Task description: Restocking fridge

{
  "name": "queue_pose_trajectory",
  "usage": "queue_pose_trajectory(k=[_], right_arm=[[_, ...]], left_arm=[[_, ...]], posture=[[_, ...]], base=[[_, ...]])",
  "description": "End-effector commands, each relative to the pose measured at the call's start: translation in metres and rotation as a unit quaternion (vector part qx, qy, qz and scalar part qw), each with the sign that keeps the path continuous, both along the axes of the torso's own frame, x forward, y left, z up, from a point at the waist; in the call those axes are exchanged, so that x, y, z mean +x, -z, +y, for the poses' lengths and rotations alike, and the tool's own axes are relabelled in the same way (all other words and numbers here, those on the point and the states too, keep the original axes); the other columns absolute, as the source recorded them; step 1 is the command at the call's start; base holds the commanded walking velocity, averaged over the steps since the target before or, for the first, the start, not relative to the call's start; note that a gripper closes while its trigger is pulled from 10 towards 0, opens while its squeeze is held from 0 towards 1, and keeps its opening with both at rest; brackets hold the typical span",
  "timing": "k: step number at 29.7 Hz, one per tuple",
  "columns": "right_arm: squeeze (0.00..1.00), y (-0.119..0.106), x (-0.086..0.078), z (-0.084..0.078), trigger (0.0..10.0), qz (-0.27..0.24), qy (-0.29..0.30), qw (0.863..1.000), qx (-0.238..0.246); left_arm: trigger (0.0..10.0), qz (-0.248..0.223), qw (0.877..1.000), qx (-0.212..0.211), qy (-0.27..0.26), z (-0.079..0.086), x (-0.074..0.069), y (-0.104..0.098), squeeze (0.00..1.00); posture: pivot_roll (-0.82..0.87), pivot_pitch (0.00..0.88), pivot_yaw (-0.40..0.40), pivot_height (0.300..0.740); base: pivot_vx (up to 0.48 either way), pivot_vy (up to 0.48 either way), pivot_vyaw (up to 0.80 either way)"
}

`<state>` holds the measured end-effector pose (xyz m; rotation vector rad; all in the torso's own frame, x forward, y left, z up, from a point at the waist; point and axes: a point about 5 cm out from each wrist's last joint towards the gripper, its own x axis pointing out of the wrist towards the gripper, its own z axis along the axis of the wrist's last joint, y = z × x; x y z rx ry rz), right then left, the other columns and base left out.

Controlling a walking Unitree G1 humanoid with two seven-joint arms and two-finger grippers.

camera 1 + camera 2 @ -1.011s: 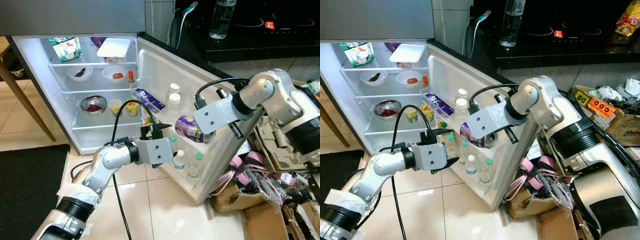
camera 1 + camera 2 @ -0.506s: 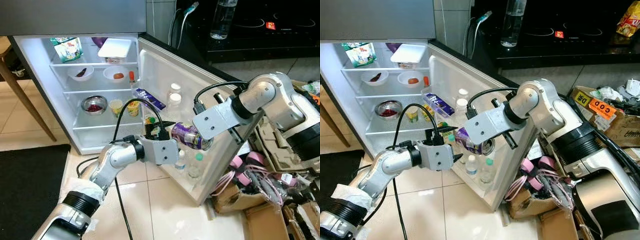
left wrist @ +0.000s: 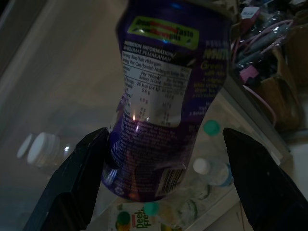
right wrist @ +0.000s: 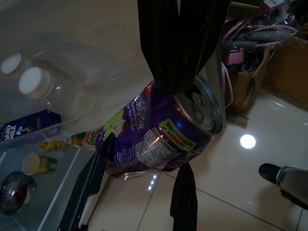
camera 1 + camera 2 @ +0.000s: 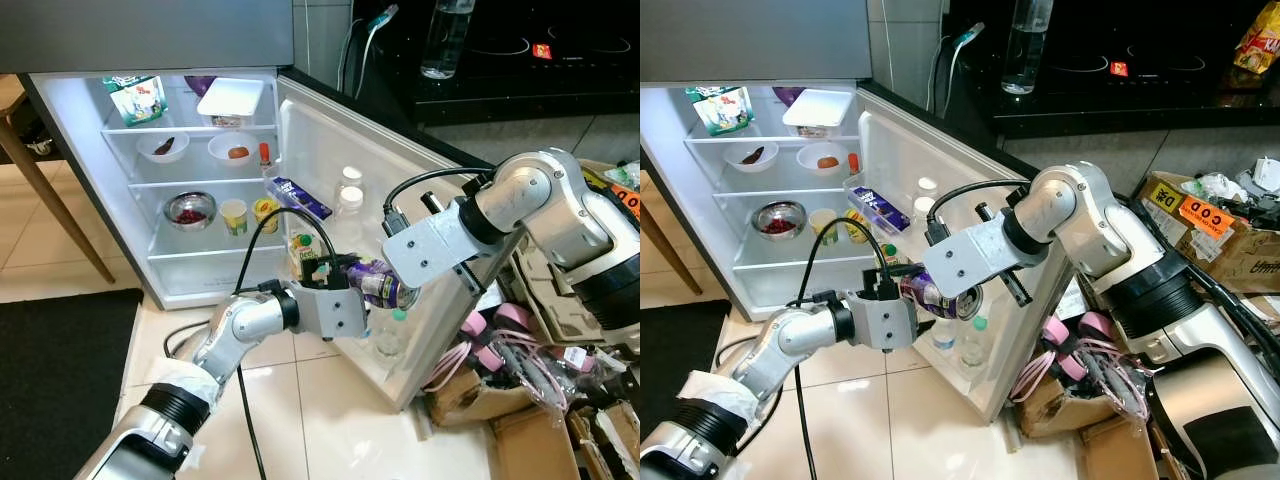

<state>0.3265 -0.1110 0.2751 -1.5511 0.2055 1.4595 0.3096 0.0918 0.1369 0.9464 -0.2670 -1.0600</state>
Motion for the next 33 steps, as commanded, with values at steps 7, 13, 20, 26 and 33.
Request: queue_pose_trajectory(k=[7,13,20,26,33], right_arm=[[0.0,-0.003,-0.007,0.003,10.0,0.012,-0.013,1.0,0.014],[0.0,-0.003,-0.011,0.005,10.0,0.017,-0.022,0.999,0.021],[0.0,-0.004,-0.014,0.007,10.0,0.022,-0.03,0.999,0.026],[0.0,-0.005,-0.018,0.01,10.0,0.026,-0.038,0.998,0.031],[0.0,-0.005,-0.019,0.01,10.0,0.026,-0.04,0.998,0.032]], left_arm=[[10.0,-0.01,1.0,0.017,0.003,-0.005,-0.001,0.002,0.0],[10.0,-0.027,0.999,0.026,-0.011,-0.004,0.0,0.004,0.0],[10.0,-0.03,0.999,0.028,-0.017,-0.006,0.0,0.007,0.0],[0.0,-0.034,0.999,0.026,-0.019,-0.008,0.001,0.008,0.0],[10.0,-0.042,0.998,0.025,-0.027,-0.009,0.003,0.008,0.0]], posture=[[-0.16,0.06,-0.036,0.74],[-0.16,0.061,-0.037,0.74],[-0.16,0.063,-0.036,0.74],[-0.16,0.064,-0.035,0.74],[-0.16,0.062,-0.034,0.74]], base=[[0.0,0.0,0.0],[0.0,0.0,0.0],[0.0,0.0,0.0],[0.0,0.0,0.0],[0.0,0.0,0.0]])
